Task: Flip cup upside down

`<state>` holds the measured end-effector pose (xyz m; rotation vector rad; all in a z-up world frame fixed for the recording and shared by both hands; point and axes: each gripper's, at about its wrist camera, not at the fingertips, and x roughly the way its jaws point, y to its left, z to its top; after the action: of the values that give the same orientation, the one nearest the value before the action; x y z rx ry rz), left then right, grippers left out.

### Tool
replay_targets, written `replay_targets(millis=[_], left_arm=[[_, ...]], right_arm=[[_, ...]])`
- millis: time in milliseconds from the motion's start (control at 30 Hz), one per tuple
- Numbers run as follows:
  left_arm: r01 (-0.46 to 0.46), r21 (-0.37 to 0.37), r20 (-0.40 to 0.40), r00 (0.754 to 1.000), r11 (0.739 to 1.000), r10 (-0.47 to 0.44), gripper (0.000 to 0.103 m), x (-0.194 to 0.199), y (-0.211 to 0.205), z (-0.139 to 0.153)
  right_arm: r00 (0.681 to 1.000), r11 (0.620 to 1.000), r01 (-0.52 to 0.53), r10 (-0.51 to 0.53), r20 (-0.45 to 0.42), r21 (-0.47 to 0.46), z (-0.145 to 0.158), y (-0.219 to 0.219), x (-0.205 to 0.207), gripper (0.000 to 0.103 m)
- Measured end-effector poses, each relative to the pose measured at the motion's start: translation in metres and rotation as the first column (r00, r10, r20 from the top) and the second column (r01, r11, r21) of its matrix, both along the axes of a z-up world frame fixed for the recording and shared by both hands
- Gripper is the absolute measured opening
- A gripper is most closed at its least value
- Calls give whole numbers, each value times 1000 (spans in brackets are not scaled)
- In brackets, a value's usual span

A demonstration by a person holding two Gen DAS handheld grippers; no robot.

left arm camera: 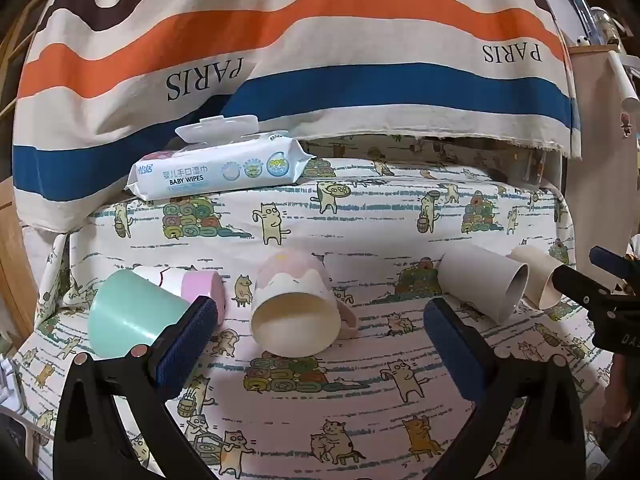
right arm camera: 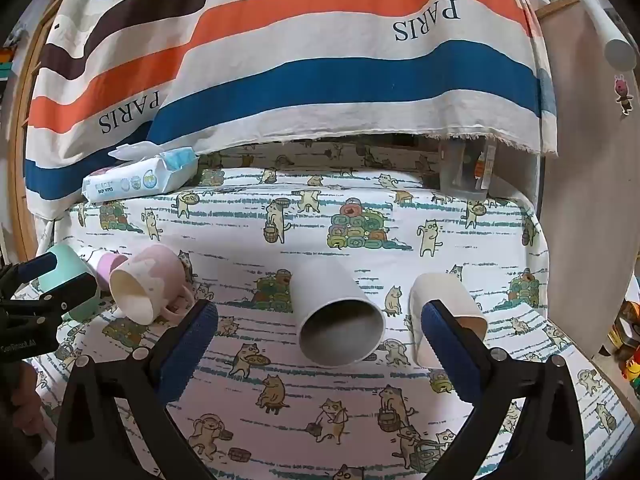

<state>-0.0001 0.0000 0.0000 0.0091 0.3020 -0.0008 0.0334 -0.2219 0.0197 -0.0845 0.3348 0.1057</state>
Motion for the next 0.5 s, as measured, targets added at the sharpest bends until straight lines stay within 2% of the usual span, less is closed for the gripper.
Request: replay_targets(millis=[500], left_arm=[[0, -5, -1, 1000, 1000, 0, 102, 0, 0, 0]], right_arm=[[1000, 1000, -15, 16, -18, 15, 0, -1, 2, 102]])
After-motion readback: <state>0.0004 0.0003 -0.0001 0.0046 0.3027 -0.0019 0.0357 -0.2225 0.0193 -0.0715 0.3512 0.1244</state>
